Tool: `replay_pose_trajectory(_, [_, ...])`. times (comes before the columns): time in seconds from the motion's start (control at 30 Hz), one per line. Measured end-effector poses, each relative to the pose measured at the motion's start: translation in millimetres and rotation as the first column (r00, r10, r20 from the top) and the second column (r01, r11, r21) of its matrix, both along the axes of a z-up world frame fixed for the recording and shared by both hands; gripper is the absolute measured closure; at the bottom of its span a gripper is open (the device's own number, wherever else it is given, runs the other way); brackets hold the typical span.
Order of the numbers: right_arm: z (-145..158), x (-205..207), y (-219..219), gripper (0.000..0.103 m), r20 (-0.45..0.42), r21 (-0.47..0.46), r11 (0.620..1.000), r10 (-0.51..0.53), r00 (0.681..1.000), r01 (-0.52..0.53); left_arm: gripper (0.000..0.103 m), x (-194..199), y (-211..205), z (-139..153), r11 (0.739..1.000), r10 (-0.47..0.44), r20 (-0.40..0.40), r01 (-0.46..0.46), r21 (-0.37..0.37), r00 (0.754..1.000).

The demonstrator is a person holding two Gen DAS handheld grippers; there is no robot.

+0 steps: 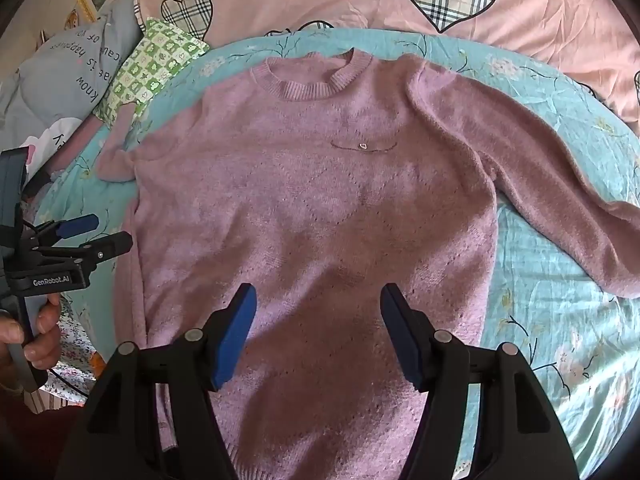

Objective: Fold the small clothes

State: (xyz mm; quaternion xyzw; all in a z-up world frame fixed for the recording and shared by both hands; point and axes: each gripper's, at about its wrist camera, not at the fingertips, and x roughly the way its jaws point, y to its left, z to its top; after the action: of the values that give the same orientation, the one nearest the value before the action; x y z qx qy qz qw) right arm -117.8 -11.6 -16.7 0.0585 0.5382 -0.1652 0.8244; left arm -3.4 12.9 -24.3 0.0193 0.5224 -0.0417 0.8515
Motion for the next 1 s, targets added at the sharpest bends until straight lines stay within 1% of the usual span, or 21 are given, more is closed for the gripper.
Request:
replay_pose_trajectory(0.2, [0.6, -4.3, -0.2, 0.038, -0.009, 0.001, 1.0, 0.003, 1.0, -0.003, 0.005, -0.3, 2.6, -1.5, 1.0, -0.004, -0.007, 0.004, -0.001, 1.0])
replay_pose_trajectory(0.23, [-1.6, 0.5, -0.9, 0.038, -0.008, -0.009, 1.0, -0.004, 1.0, 0.004, 0.005, -0.1, 2.8, -1.6, 1.0, -0.006, -0.008, 0.006, -0.002, 1.0])
replay_pose_trajectory(0.37, [-8.3, 3.6, -0.2, 0.038, -0.018, 0.003, 1.0, -0.013, 1.0, 0.013, 0.005, -0.5, 2.0, -2.2, 1.0, -0.008, -0.008, 0.008, 0.0, 1.0])
replay_pose_trajectory(0.5, [-16.1, 8.1, 2.4, 0.037, -0.038, 0.01, 1.0, -0.03, 0.999, 0.03, 0.005, -0.3, 2.2, -3.6, 1.0, -0.012, -0.012, 0.012, 0.0, 1.0])
replay_pose_trajectory(0.53, [-11.5, 2.6, -3.7, 0.037, -0.071, 0.013, 1.0, -0.027, 0.997, 0.028, 0.005, -0.9, 1.0, -3.9, 1.0, -0.012, -0.014, 0.012, -0.001, 1.0])
replay_pose_trajectory(0.6, [-12.2, 2.0, -3.5, 0.037, -0.068, 0.014, 1.0, -0.026, 0.997, 0.028, 0.005, -1.0, 1.1, -4.6, 1.0, -0.013, -0.017, 0.013, -0.005, 1.0])
replay_pose_trajectory(0.63, [-12.5, 1.8, -3.1, 0.037, -0.034, 0.007, 1.0, -0.016, 0.999, 0.016, 0.005, -0.9, 1.2, -4.9, 1.0, -0.014, -0.018, 0.014, -0.007, 1.0])
replay_pose_trajectory(0.67, [-13.1, 1.5, -2.7, 0.037, -0.031, 0.007, 1.0, -0.013, 0.999, 0.014, 0.005, -0.8, 1.2, -5.1, 1.0, -0.014, -0.018, 0.014, -0.007, 1.0])
replay_pose_trajectory(0.7, [-13.2, 1.4, -2.3, 0.037, -0.044, 0.009, 1.0, -0.015, 0.999, 0.015, 0.005, -0.7, 1.0, -5.2, 1.0, -0.015, -0.018, 0.015, -0.008, 1.0])
replay_pose_trajectory(1.0, [-14.5, 3.2, -2.6, 0.037, -0.063, 0.038, 0.999, -0.019, 0.998, 0.022, 0.005, -0.7, -1.0, -6.9, 1.0, -0.023, -0.023, 0.023, -0.012, 0.999])
